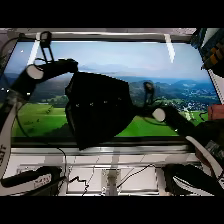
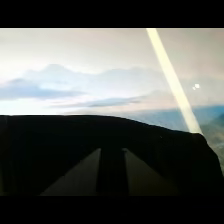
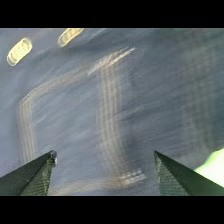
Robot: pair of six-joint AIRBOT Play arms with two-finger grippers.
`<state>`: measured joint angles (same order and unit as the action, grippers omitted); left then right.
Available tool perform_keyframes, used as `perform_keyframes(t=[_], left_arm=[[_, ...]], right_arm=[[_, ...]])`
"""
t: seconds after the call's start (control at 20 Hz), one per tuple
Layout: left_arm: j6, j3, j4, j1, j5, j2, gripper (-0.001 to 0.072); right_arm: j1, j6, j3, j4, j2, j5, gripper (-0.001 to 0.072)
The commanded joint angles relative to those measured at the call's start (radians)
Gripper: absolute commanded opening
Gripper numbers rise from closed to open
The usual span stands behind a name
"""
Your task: Fold the clothes and pants, and hang the long-sleeved shirts on hangers.
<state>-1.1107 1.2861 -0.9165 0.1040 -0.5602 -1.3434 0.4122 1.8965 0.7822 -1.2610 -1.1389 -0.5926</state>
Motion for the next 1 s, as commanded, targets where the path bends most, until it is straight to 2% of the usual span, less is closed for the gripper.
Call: perform_keyframes(t=[0.0, 0.1, 0.3, 0.35, 0.4, 0.45, 0.5, 0.55, 0.65, 0.85, 0.95], left_arm=[[0.0, -0.005, 0.0, -0.125, -0.302, 0.138, 0.0012], [-0.002, -0.058, -0.003, -0.18, -0.349, 0.228, 0.0011], [-0.148, -0.331, -0.079, -0.255, -0.37, 0.474, 0.0014], [-0.15, -0.405, -0.079, -0.257, -0.379, 0.524, 0.0014], [-0.154, -0.467, -0.078, -0.257, -0.391, 0.561, 0.0066], [-0.183, -0.51, -0.077, -0.251, -0.406, 0.585, 0.033], [-0.224, -0.544, -0.07, -0.249, -0.427, 0.601, 0.0657], [-0.277, -0.568, -0.071, -0.249, -0.458, 0.607, 0.0701], [-0.281, -0.59, -0.08, -0.249, -0.491, 0.607, 0.0696], [-0.298, -0.592, -0.115, -0.249, -0.497, 0.607, 0.0688], [-0.419, -0.593, -0.243, -0.249, -0.533, 0.607, 0.0689]], right_arm=[[-0.285, -0.129, 0.026, -0.074, 0.023, -0.193, 0.0683], [-0.418, -0.271, 0.025, -0.038, 0.009, -0.298, 0.0679], [-0.531, -0.616, 0.025, 0.251, -0.052, -0.418, 0.0652], [-0.53, -0.671, 0.025, 0.309, -0.08, -0.421, 0.0652], [-0.53, -0.689, 0.025, 0.352, -0.114, -0.42, 0.0652], [-0.53, -0.693, 0.026, 0.394, -0.155, -0.42, 0.0652], [-0.529, -0.702, 0.03, 0.43, -0.196, -0.421, 0.0654], [-0.529, -0.703, 0.037, 0.481, -0.24, -0.429, 0.0654], [-0.521, -0.713, 0.071, 0.549, -0.317, -0.459, 0.0654], [-0.441, -0.713, 0.192, 0.548, -0.431, -0.493, 0.0654], [-0.402, -0.702, 0.256, 0.539, -0.472, -0.502, 0.0653]])
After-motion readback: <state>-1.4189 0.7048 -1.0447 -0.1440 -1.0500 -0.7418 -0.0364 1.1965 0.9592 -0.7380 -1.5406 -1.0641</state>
